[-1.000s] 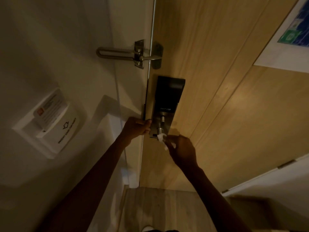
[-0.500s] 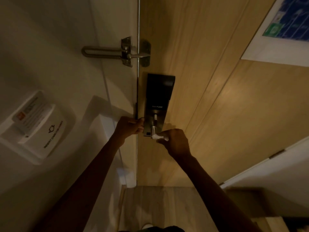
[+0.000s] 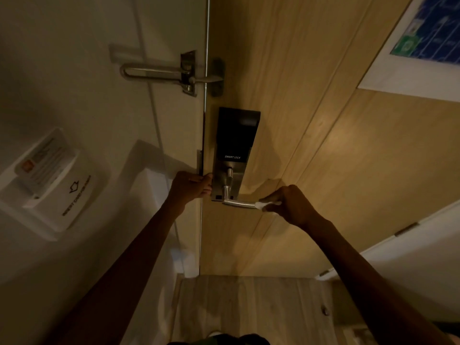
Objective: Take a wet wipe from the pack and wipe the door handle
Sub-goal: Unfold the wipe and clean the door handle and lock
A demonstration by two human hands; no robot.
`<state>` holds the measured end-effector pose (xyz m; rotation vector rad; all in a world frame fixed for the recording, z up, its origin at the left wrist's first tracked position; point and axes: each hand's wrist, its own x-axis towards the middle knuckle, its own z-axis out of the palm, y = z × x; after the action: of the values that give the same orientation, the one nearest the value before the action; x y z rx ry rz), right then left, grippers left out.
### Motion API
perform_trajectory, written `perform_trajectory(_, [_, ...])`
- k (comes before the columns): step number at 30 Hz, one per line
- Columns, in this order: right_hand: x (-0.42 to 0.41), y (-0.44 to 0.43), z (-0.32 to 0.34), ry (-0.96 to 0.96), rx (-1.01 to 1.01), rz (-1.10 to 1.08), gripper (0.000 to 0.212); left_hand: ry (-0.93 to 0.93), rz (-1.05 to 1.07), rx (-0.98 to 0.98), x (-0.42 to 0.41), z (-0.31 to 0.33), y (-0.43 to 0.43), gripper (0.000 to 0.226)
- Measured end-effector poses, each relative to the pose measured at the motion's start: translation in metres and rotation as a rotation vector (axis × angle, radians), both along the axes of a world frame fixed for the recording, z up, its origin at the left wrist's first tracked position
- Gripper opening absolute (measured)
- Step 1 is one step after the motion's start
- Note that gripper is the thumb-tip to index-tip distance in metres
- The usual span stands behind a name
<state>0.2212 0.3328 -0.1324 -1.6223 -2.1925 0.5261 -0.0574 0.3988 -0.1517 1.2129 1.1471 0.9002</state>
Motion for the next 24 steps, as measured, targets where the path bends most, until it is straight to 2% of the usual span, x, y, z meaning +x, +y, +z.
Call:
perform_trajectory(3, [0.015, -0.005, -0.003, -0.013, 0.094, -0.031, 0.014, 0.011, -0.025, -0.002, -0.001, -0.002, 0.001, 0.035])
perform_trajectory(5, [0.023, -0.009, -0.006, 0.045, 0.108, -0.101, 0.002, 0.018, -0.024, -0.004, -0.001, -0.001, 0.000, 0.035])
perform_trajectory(8, [0.015, -0.015, -0.011, 0.467, 0.147, -0.376, 0.010, 0.013, 0.016, 0.006, -0.001, -0.002, -0.001, 0.032])
perform_trajectory(10, [-0.001, -0.016, -0.013, 0.766, 0.127, -0.584, 0.012, -0.036, 0.000, -0.022, -0.001, -0.002, -0.001, 0.040])
perform_trajectory(11, [-0.012, -0.016, -0.012, 0.855, 0.099, -0.646, 0.014, -0.056, -0.011, -0.039, -0.001, -0.002, 0.000, 0.042])
perform_trajectory(13, [-0.032, -0.015, -0.012, 0.894, 0.092, -0.681, 0.015, -0.074, -0.033, -0.069, -0.001, -0.003, 0.002, 0.042])
perform_trajectory(15, [-0.051, -0.013, -0.012, 0.858, 0.150, -0.654, 0.014, -0.062, -0.035, -0.067, 0.000, -0.002, 0.001, 0.038])
perform_trajectory(17, [-0.062, -0.013, -0.014, 0.739, 0.254, -0.556, 0.013, -0.033, -0.026, -0.043, 0.000, 0.000, -0.002, 0.030])
perform_trajectory(20, [-0.061, -0.015, -0.026, 0.398, 0.379, -0.301, 0.010, -0.009, 0.005, -0.038, 0.001, 0.003, -0.003, 0.025])
perform_trajectory(22, [-0.053, -0.019, -0.030, 0.114, 0.382, -0.206, 0.016, 0.001, -0.030, -0.055, -0.001, 0.002, -0.001, 0.041])
perform_trajectory(24, [-0.044, -0.024, -0.030, -0.083, 0.322, -0.119, 0.020, 0.020, -0.057, -0.054, -0.001, 0.001, -0.001, 0.052])
